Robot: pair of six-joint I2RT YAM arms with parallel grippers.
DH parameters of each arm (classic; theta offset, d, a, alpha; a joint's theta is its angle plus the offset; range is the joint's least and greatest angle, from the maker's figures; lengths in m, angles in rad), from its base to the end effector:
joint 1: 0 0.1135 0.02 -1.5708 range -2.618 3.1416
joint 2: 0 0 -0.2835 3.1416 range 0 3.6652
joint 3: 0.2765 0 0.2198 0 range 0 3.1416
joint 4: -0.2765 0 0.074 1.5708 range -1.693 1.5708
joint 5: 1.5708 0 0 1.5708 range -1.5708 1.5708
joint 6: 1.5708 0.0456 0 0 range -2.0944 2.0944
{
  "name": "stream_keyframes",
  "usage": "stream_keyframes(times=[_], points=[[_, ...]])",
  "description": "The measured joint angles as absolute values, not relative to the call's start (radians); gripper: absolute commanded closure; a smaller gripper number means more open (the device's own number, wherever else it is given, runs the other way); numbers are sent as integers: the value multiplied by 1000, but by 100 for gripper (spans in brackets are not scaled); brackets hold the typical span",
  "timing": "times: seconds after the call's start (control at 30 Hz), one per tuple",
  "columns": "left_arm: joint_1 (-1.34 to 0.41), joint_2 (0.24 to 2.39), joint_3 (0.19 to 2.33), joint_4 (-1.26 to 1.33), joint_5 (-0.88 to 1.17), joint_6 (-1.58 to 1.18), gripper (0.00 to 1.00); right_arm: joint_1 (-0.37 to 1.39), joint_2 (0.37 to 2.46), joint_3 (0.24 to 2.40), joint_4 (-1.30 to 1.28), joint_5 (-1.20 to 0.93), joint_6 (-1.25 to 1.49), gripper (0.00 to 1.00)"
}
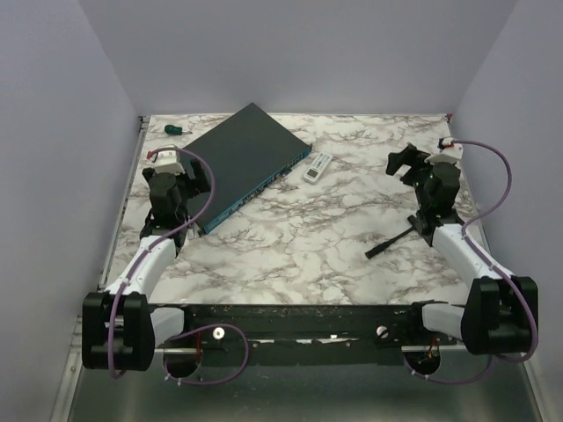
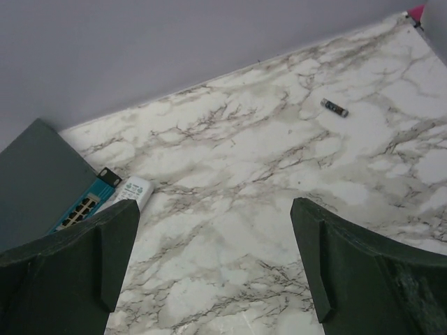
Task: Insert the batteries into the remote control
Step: Move the remote control to the center of the board.
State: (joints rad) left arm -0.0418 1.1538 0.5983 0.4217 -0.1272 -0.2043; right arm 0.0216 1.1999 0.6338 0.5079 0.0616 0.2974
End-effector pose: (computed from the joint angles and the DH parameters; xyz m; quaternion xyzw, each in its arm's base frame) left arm 0.2347 -0.0040 0.2963 -0.1027 0.7454 -0.0331 0.6578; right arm 0.2472 0.0025 0.3080 0.1209 0.7172 0.0868 0.6808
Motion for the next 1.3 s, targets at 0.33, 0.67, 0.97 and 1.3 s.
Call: stream_keyframes(times=[0.33,0.67,0.97,1.3], points=[[-41,1039,495,311,-196,-302,1,22,1515,813,294,-106,484,0],[-41,1011,495,300,-235,-339,1,198,1802,1140,201,-141,545,0],[-41,1028,495,295,-236,-346,1,396,2035,1417,31,74,558,0],[-41,1042,499,283,-236,-349,1,456,2177,1562,-113,292,602,2]])
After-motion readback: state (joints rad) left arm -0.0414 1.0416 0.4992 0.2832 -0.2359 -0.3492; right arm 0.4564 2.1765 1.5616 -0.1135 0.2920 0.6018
